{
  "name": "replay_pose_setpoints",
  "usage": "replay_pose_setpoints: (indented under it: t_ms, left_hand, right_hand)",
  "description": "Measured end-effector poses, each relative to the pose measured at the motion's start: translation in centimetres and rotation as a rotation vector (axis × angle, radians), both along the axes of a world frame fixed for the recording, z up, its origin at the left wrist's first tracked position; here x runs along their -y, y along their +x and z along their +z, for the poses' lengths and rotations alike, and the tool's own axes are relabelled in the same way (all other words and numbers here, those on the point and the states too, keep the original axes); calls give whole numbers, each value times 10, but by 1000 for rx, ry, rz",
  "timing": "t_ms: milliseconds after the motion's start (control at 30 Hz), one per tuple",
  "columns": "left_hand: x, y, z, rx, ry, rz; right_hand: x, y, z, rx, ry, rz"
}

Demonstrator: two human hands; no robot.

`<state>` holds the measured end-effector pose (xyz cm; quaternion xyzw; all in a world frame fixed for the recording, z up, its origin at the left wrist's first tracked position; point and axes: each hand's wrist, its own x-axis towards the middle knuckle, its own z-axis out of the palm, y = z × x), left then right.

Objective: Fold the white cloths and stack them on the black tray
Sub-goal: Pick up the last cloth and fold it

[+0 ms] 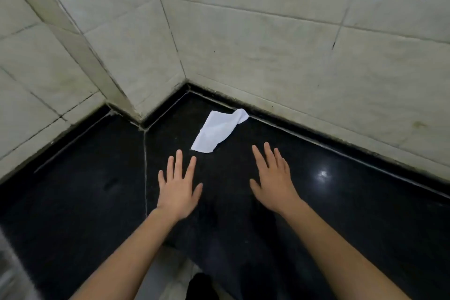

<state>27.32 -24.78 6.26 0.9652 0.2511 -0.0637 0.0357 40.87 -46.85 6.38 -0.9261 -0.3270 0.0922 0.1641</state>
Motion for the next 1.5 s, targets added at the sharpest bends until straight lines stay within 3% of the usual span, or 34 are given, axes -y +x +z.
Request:
replay_pose_setpoints:
  t_ms: [400, 500, 633, 700, 800, 933, 1033, 1267, 1400, 1500]
  left_hand:
    - [-167, 127, -100, -204, -218, -525]
    - [-176, 119, -122, -244, -280, -522]
    - [-179, 102, -133, -85, -252, -487]
    - [-176, 92, -138, -59, -210, -489]
    - [-168, 79, -141, -37, -187, -481]
    - [-150, 67, -138, 17, -129, -432]
    - [-144, 56, -137, 101, -116, -405]
    - [-129, 1, -140, 99, -130, -387]
    - [-123, -36, -133, 150, -197, -324]
    - [-124, -52, -133, 198, -311, -195]
  right_hand:
    - [-185, 68, -84, -109, -89, -134]
    - [-215, 72, -109, -162, -200, -43]
    - [-230, 68, -122, -114, -339, 0]
    - [-226, 59, -120, -68, -317, -68]
    - [-204, 33, -120, -167, -261, -235]
    - [-156, -11, -123, -240, -331, -401]
    - [-125, -37, -120, -261, -320, -449]
    - [-111, -32, -103, -216, -312, -300]
    - [-160, 1, -86, -113, -159, -176]
    - [-214, 21, -86, -149, -117, -82]
